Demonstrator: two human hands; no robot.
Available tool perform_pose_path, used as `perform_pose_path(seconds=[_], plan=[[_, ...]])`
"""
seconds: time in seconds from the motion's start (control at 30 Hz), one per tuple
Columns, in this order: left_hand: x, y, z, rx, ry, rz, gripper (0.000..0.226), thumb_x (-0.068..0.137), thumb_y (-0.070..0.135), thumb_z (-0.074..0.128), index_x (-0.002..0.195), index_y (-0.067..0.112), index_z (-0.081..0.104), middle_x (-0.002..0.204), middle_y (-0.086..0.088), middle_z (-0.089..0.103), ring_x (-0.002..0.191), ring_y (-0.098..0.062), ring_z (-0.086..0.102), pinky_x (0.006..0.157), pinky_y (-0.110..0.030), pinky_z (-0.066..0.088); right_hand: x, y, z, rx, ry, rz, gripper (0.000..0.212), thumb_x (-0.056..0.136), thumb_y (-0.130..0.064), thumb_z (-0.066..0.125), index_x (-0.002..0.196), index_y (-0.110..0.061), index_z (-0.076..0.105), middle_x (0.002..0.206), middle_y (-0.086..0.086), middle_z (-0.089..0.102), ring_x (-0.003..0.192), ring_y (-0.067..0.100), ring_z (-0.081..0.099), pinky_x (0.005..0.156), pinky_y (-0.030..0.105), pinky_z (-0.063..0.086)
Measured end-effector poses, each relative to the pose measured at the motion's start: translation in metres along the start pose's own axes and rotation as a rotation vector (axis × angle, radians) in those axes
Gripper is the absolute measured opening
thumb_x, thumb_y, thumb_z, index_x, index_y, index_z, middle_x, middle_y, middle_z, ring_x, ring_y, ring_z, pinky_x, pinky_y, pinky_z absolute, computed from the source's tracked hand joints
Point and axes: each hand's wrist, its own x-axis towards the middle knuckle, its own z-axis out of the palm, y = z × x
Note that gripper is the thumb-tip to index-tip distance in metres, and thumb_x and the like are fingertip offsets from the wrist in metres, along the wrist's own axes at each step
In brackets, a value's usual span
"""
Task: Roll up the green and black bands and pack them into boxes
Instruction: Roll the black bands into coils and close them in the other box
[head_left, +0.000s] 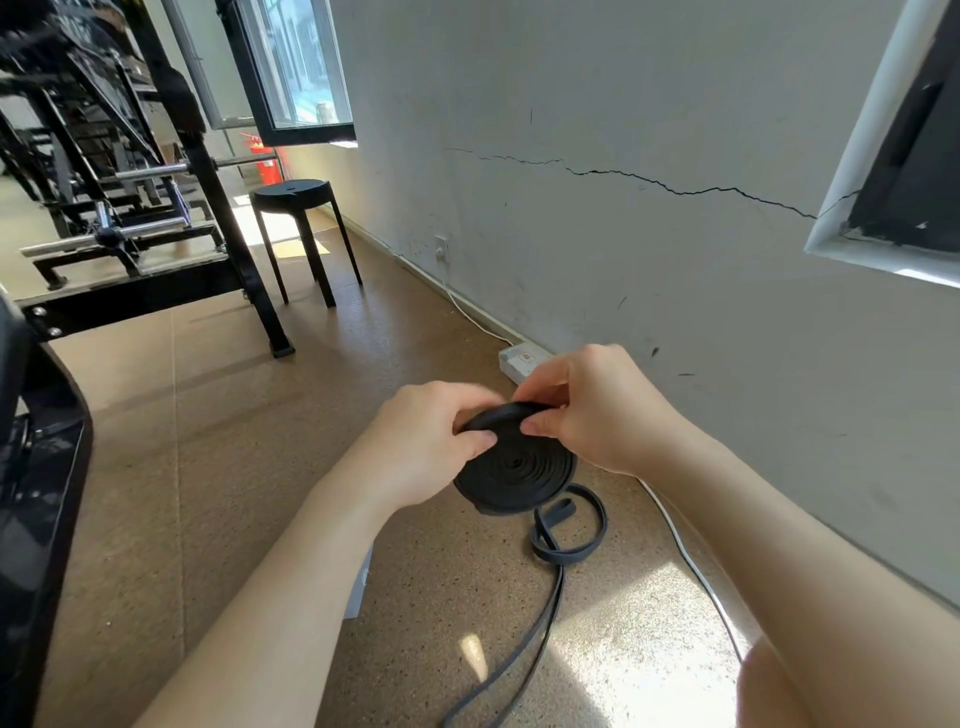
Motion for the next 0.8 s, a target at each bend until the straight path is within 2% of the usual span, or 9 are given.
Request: perform_pose_path(seconds=[0.07, 0.17, 0.27, 0.4, 0.57, 0.63, 0.73, 0.8], plan=[[-0.002, 0.000, 0.000, -0.017, 0.060, 0.016, 0.035, 0.088, 0.025, 0.066, 0.117, 0.043, 0.062, 0.094, 0.012, 0.070, 0.091, -0.009, 0.063, 0.082, -0.031, 0.053, 0.002, 0.001, 0.001, 0.011, 0.003, -0.014, 0.018, 0.079, -0.017, 0.077, 0.096, -0.023, 0.076, 0.078, -0.012, 0.065, 0.076, 0.001, 0.062, 0.077, 0.016, 0.050], [-0.002, -0.003, 0.000, -0.028, 0.135, -0.005, 0.027, 0.085, 0.022, 0.069, 0.109, 0.035, 0.070, 0.096, 0.010, 0.071, 0.094, -0.010, 0.064, 0.086, -0.034, 0.054, 0.004, 0.004, 0.004, 0.076, 0.002, 0.001, 0.021, 0.076, -0.019, 0.081, 0.096, -0.026, 0.076, 0.075, -0.018, 0.064, 0.072, -0.004, 0.061, 0.070, 0.008, 0.047], [0.000, -0.007, -0.003, -0.098, 0.195, -0.030, 0.025, 0.084, 0.018, 0.071, 0.104, 0.032, 0.072, 0.092, 0.010, 0.072, 0.089, -0.008, 0.065, 0.084, -0.034, 0.055, 0.005, 0.009, 0.002, 0.279, -0.001, 0.067, 0.027, 0.073, -0.020, 0.083, 0.095, -0.030, 0.072, 0.080, -0.013, 0.066, 0.075, 0.003, 0.065, 0.074, 0.014, 0.051], [0.002, -0.009, -0.006, -0.259, 0.239, -0.058, 0.024, 0.082, 0.014, 0.073, 0.101, 0.028, 0.071, 0.083, 0.013, 0.071, 0.079, -0.006, 0.067, 0.075, -0.038, 0.059, 0.004, 0.012, -0.004, 0.495, 0.039, 0.105, 0.020, 0.072, -0.013, 0.084, 0.079, -0.026, 0.070, 0.074, -0.006, 0.071, 0.067, 0.004, 0.067, 0.064, 0.016, 0.053], [0.003, -0.008, -0.003, -0.403, 0.109, -0.122, 0.019, 0.081, 0.008, 0.073, 0.090, 0.024, 0.071, 0.085, 0.000, 0.073, 0.076, -0.020, 0.071, 0.063, -0.044, 0.061, 0.004, 0.013, -0.002, 0.275, 0.061, 0.079, 0.022, 0.074, -0.016, 0.082, 0.075, -0.032, 0.067, 0.076, -0.009, 0.069, 0.071, 0.005, 0.066, 0.068, 0.018, 0.053], [0.003, -0.009, -0.003, -0.402, 0.063, -0.101, 0.018, 0.081, 0.011, 0.074, 0.095, 0.023, 0.071, 0.087, 0.001, 0.073, 0.077, -0.020, 0.072, 0.062, -0.044, 0.061, 0.003, 0.011, -0.002, 0.216, 0.056, 0.063, 0.020, 0.075, -0.017, 0.082, 0.077, -0.030, 0.067, 0.077, -0.011, 0.068, 0.074, 0.002, 0.064, 0.069, 0.017, 0.051], [0.000, -0.007, -0.002, -0.346, 0.011, -0.049, 0.023, 0.083, 0.020, 0.073, 0.104, 0.030, 0.071, 0.088, 0.007, 0.073, 0.077, -0.014, 0.071, 0.057, -0.035, 0.060, 0.003, 0.007, -0.001, 0.159, 0.029, 0.028, 0.019, 0.076, -0.020, 0.081, 0.079, -0.031, 0.066, 0.077, -0.016, 0.065, 0.075, -0.002, 0.062, 0.067, 0.011, 0.047], [0.001, -0.007, -0.001, -0.287, 0.036, -0.042, 0.021, 0.084, 0.022, 0.072, 0.102, 0.032, 0.071, 0.085, 0.009, 0.071, 0.076, -0.010, 0.068, 0.058, -0.031, 0.059, 0.003, 0.006, 0.001, 0.165, 0.027, 0.009, 0.018, 0.075, -0.022, 0.082, 0.079, -0.031, 0.067, 0.076, -0.016, 0.066, 0.075, -0.003, 0.062, 0.065, 0.009, 0.048]])
